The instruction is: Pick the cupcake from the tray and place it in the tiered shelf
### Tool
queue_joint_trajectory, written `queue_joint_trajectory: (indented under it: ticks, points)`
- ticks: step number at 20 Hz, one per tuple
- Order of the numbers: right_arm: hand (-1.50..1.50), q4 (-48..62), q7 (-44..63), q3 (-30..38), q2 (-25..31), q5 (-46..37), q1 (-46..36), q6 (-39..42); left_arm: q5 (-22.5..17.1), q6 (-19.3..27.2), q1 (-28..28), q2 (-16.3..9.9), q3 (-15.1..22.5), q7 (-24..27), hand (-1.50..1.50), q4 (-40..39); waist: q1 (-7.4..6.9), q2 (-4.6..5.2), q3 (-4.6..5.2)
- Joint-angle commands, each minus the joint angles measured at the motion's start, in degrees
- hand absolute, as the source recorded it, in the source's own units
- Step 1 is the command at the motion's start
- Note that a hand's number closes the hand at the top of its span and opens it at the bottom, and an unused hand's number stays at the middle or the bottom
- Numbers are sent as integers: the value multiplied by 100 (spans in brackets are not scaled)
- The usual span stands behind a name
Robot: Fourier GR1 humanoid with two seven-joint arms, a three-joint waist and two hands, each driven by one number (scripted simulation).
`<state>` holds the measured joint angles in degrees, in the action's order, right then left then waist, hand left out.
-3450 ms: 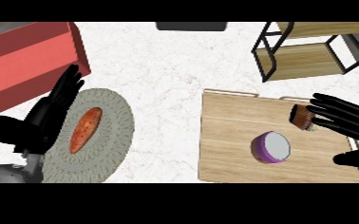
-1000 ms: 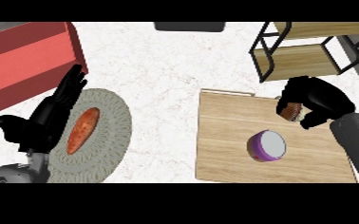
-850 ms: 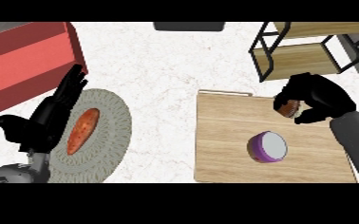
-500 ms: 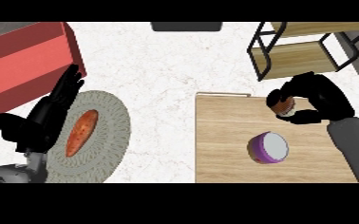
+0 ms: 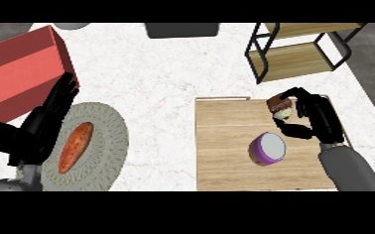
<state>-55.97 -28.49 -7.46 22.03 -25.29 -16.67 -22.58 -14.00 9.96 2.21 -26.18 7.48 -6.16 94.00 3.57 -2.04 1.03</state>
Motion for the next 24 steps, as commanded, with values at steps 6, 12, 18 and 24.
queue_joint_trajectory:
  ticks: [6, 12, 18, 24]
  points:
    - [150, -2170, 3265, -335, -324, -808, -500, -215, -9, 0, -120, -29, -52, -53, 0, 154, -3, -23, -32]
    - [150, -3898, 5774, -457, -79, -1507, -1035, 758, -25, -123, 7, -64, -142, -6, 0, 34, -75, 81, -67]
    - [150, -4678, 7334, -149, -273, -1619, -2072, 1688, 49, -335, 348, 110, -86, 23, 0, -208, -313, 190, -95]
    - [150, -4742, 7145, 603, -1052, -507, -2395, 1150, 29, -438, 96, 127, -117, 19, 0, 48, -438, 202, -109]
